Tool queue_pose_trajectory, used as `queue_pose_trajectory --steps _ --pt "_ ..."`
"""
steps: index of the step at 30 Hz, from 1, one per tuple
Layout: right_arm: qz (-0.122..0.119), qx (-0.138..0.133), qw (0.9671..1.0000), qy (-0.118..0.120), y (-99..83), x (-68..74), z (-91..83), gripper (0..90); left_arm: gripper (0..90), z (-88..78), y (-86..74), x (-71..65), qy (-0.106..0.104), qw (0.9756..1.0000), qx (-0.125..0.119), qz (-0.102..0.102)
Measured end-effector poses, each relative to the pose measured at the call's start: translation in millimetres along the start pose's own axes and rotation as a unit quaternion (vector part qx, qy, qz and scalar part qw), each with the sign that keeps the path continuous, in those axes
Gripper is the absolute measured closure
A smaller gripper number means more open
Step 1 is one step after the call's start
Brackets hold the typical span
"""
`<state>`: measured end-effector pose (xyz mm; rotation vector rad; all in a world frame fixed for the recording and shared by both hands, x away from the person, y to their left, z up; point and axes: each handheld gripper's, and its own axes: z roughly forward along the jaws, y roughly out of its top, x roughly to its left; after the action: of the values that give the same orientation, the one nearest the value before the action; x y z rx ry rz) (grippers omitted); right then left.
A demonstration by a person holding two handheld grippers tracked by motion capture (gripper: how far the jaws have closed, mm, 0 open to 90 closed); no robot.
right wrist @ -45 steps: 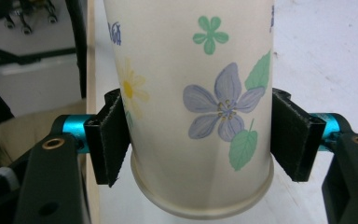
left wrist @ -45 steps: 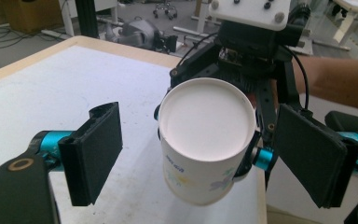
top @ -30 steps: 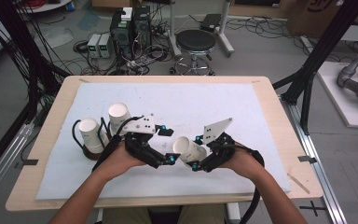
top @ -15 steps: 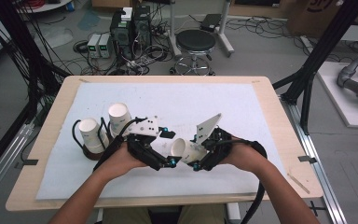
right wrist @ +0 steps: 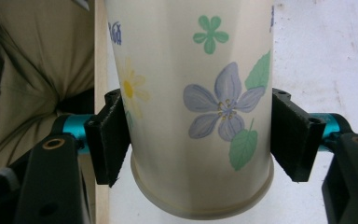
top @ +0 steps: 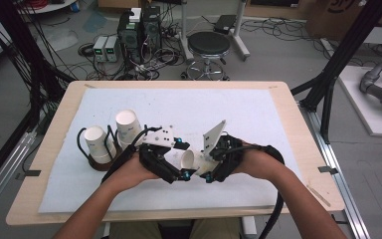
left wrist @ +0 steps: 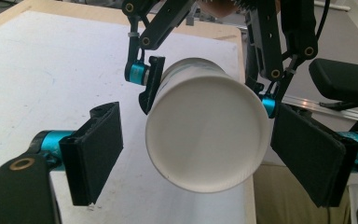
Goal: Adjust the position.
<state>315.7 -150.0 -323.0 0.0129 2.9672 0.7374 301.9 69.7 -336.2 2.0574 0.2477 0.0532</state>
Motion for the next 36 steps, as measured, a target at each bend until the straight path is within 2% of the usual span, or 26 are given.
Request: queue_pose_trajectory --steps 9,14,20,25,26,28,32,36 --pt "-0.007 0.017 0.9998 0.005 4.6 1.7 3.0 29.5 18.5 3.9 -1.0 1.2 -0.002 1.0000 0.008 -0.004" --pt "-0.010 0.025 0.9996 0.010 7.2 2.4 4.3 29.5 23.7 6.9 -2.0 2.1 -0.013 0.9996 0.025 -0.003" --pt "-0.014 0.036 0.9992 0.010 7.7 2.9 4.9 30.0 34.2 8.7 -2.7 1.1 -0.030 0.9992 0.026 0.003" --pt "-0.016 0.035 0.9992 0.008 6.9 3.3 4.8 29.7 35.5 8.2 -4.5 1.7 -0.029 0.9993 0.025 0.004" --pt "-0.014 0.033 0.9993 0.008 6.2 3.2 5.0 28.7 36.0 7.7 -5.2 2.0 -0.026 0.9994 0.021 0.002" --pt "-0.008 0.021 0.9997 -0.002 4.6 2.6 4.5 21.1 36.8 6.0 -6.8 3.1 -0.021 0.9996 0.019 -0.002" --pt "0.015 -0.019 0.9997 -0.002 -1.3 0.8 -0.9 20.5 37.2 1.7 -10.2 4.8 -0.017 0.9998 -0.002 -0.010" --pt "0.025 -0.060 0.9979 -0.007 -7.4 0.5 -7.1 20.5 37.4 -2.3 -11.3 5.7 -0.018 0.9997 -0.015 -0.010"
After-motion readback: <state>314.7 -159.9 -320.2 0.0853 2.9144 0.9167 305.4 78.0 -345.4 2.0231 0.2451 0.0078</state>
